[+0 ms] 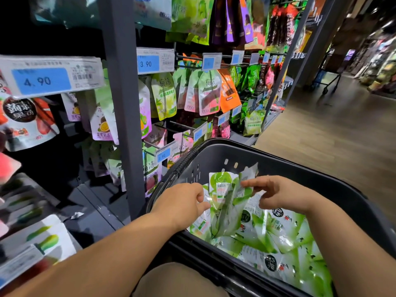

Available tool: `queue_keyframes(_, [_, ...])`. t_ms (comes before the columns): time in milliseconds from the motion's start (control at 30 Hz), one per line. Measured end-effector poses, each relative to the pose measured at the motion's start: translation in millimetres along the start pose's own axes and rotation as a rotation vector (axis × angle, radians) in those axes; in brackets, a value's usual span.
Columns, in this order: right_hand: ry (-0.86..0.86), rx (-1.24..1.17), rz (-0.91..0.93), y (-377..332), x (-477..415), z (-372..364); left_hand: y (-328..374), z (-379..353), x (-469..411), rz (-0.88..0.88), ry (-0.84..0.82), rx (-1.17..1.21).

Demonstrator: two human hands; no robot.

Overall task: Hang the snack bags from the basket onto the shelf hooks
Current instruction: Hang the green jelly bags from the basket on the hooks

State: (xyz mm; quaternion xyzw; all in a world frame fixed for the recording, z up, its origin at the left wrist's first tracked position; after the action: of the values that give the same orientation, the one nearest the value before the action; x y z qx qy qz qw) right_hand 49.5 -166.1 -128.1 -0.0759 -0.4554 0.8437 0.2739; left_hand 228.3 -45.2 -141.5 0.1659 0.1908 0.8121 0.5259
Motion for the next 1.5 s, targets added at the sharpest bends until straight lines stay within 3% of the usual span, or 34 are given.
queue_keyframes(100, [0.149, 0.287, 0.001, -5.9, -0.9, 13.4, 0.6, 0.4, 0.6, -0.001, 0.003, -0.003])
queue_keyframes(333, [0.462, 0.849, 0.259, -35.8, 3.2, 38.2, -0.1, 0.5, -0.5, -0.002, 0.015, -0.006])
queue_keyframes(467, [0.603, 0.677, 0.192, -32.3, 12.5, 57.5, 0.9, 2.5, 0.1, -0.006, 0.026, -0.004])
queue_keyframes(633, [0.733, 0.19, 0.011, -9.7, 19.7, 61.7, -1.1, -0.5, 0.6, 0.01, -0.007, 0.025])
queue_keyframes(767, [0.718, -0.248, 0.073, -18.2, 10.1, 31.1, 3.3, 2.7, 2.6, -0.003, -0.033, 0.104])
queue_keyframes(1000, [0.693, -0.741, 0.159, -42.6, -12.7, -20.3, 3.3, 14.8, 4.8, -0.005, -0.058, 0.333])
queue_keyframes(1133, [0.652, -0.814, 0.191, -50.7, -18.6, -33.9, -0.4, 22.6, 5.5, 0.002, -0.075, 0.645])
queue_keyframes(1267, [0.508, -0.778, 0.219, -61.7, -22.4, -41.7, -9.9, 32.6, 4.8, 0.036, 0.0, 0.784])
queue_keyframes(1400, [0.475, -0.442, 0.128, -33.5, -22.9, -14.8, -15.9, 36.6, 7.6, 0.071, 0.08, 0.756])
queue_keyframes(1500, [0.532, -0.121, -0.058, 20.6, -14.2, 13.3, -18.9, 39.6, 10.3, 0.079, 0.135, 0.767])
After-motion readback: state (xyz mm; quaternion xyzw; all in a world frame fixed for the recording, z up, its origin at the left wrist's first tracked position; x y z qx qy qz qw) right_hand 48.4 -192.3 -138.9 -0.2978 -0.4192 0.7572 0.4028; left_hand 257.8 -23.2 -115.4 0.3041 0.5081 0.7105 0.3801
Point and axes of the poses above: each hand's wrist, its own x-axis away from the middle knuckle, its own z-axis out of the back of the hand, y = z × x, the point moved 10 cm from there along -x, towards the middle knuckle, and after that the axes turned 10 degrees about z, right-handed, at the moved point
